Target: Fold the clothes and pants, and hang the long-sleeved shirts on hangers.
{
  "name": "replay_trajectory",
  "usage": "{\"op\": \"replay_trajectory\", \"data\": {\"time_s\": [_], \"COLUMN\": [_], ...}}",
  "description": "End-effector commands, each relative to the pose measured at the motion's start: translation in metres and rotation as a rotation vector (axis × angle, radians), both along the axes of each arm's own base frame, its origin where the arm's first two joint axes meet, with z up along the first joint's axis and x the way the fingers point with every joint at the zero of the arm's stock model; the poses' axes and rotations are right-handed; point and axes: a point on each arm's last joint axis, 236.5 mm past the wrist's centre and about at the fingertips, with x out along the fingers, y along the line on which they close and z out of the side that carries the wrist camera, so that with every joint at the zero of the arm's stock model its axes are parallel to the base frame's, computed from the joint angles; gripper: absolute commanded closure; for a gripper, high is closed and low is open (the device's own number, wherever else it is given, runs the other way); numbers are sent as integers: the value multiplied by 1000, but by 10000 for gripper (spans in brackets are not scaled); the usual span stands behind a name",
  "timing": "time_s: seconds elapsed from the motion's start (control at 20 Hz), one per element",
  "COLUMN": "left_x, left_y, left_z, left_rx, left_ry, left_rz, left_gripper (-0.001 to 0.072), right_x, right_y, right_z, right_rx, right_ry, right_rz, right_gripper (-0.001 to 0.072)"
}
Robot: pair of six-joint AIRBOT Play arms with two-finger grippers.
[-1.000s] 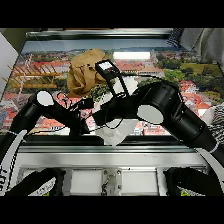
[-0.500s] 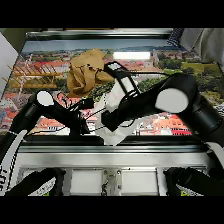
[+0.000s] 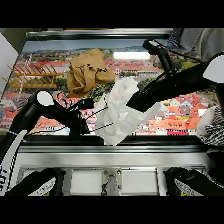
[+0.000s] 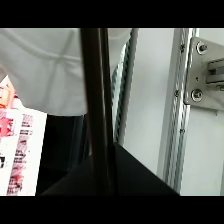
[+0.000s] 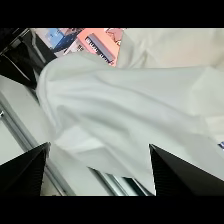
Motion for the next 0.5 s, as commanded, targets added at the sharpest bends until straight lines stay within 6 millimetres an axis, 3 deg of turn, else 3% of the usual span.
{"op": "replay_trajectory", "data": {"time_s": [0.0,0.15,0.3,0.45], "left_x": [0,0,0,0], "left_y": [0,0,0,0], "left_z": [0,0,0,0], "left_rx": [0,0,0,0], "left_ry": [-1,0,-2,-2], "left_rz": [0,-1,0,0], "left_gripper": [691,691,691,691], "right_x": [13,19,29,40], "right_y": [-11,-34,-67,-108], "right_z": [5,5,5,-18], "right_rx": [-16,-29,86,197], "right_ry": [-136,-227,-250,-239], "right_rz": [95,200,209,180], "right_gripper": [31,31,31,31]}}
